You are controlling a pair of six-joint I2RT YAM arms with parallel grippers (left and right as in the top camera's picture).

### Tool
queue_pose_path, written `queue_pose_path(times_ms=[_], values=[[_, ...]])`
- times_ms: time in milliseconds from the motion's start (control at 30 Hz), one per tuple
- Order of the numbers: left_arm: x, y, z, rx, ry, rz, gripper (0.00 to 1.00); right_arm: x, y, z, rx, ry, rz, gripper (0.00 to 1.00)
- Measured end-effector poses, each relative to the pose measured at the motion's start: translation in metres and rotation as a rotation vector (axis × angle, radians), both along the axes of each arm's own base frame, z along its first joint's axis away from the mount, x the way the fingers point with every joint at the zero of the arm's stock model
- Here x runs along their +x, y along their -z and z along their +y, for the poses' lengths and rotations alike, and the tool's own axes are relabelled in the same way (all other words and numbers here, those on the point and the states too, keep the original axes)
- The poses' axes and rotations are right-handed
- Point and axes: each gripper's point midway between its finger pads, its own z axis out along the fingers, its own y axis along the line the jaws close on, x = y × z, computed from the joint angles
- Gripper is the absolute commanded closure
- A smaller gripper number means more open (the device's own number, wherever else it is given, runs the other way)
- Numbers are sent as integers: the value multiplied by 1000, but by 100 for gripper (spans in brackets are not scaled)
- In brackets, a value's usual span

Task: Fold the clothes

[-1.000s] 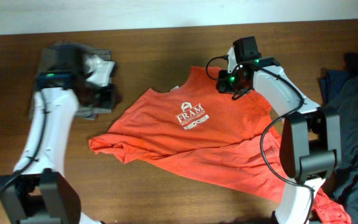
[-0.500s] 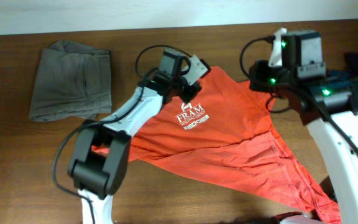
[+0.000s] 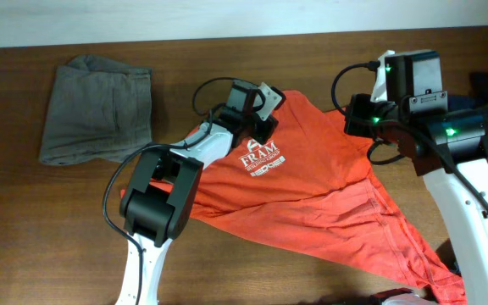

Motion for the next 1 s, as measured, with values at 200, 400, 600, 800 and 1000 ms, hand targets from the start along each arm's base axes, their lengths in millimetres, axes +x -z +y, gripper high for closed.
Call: queue_pose_path(times_ms=[200, 400, 600, 800, 1000], values=[[51, 0, 68, 43, -215, -35, 100, -10, 8, -3, -13, 4, 51, 72], [107, -3, 213, 101, -508, -8, 100, -7, 14, -7, -36, 19, 69, 56], [111, -8, 243, 145, -562, 73, 85, 20, 88, -4, -78, 14, 215, 54], [101, -34, 224, 182, -523, 161, 71, 81, 145, 14, -67, -68, 176, 45], [87, -95, 218, 210, -505, 225, 70, 137, 171, 48, 51, -174, 33, 44]])
